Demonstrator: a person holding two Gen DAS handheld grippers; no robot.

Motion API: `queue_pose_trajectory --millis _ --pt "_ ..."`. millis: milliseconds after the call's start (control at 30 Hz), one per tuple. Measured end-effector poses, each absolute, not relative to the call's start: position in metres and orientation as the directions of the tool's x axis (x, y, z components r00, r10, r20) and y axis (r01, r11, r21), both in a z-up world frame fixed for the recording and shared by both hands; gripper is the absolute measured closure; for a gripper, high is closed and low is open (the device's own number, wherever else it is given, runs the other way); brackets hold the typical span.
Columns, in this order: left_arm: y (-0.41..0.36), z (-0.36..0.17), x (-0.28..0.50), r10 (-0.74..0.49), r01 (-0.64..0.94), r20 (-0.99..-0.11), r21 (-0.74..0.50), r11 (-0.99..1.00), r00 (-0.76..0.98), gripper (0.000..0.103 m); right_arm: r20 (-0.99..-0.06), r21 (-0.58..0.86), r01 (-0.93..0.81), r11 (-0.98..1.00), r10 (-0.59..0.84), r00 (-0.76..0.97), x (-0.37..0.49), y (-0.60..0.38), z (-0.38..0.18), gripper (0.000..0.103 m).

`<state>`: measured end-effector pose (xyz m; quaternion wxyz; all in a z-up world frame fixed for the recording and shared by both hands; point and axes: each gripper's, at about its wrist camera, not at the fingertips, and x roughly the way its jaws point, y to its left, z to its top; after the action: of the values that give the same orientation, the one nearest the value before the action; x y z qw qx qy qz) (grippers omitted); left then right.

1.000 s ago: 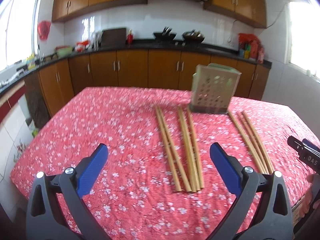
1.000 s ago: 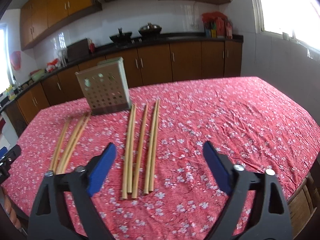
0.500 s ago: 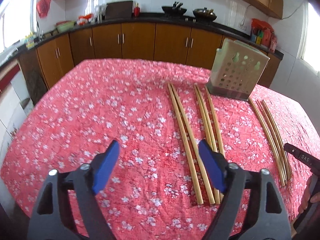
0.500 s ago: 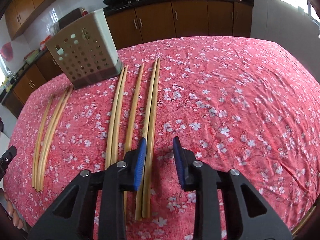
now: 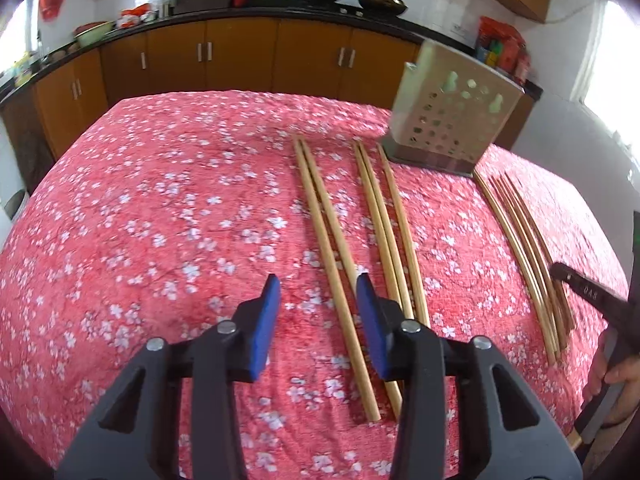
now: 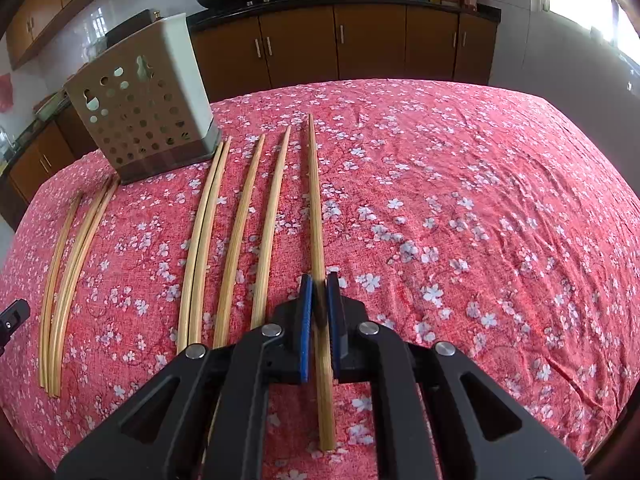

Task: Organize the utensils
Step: 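Lower and close the right tool on one bamboo chopstick while the left tool grasps another, then lift both held chopsticks up toward the perforated utensil holder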

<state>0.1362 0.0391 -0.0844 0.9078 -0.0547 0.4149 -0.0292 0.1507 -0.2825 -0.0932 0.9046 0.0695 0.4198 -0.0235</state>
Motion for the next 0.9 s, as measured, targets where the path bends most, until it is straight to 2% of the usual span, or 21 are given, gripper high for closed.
queue_pose_trajectory --millis 200,267,333,700,900 --pt "0.031 -0.099 0.147 -0.112 0.03 -0.797 -0.117 0.993 0.594 0.081 -0.759 0.101 0.098 0.99 0.013 0.65 0.147 -0.281 -0.097 0.095" --pt "0.029 -0.1 0.148 -0.082 0.026 -0.799 -0.082 0.996 0.596 0.09 -0.759 0.096 0.097 0.991 0.01 0.651 0.147 -0.28 -0.097 0.094" --pt "0.031 -0.101 0.152 -0.073 0.02 -0.799 -0.076 0.997 0.597 0.093 -0.758 0.095 0.097 0.991 0.009 0.652 0.149 -0.278 -0.098 0.094" --pt "0.055 -0.103 0.202 -0.03 -0.005 -0.78 -0.042 0.999 0.625 0.095 -0.753 0.113 0.127 0.985 0.001 0.658 0.187 -0.29 -0.102 0.095" --pt "0.067 -0.102 0.198 -0.094 -0.008 -0.767 -0.128 0.992 0.635 0.095 -0.751 0.134 0.134 0.982 0.013 0.66 0.195 -0.294 -0.104 0.095"
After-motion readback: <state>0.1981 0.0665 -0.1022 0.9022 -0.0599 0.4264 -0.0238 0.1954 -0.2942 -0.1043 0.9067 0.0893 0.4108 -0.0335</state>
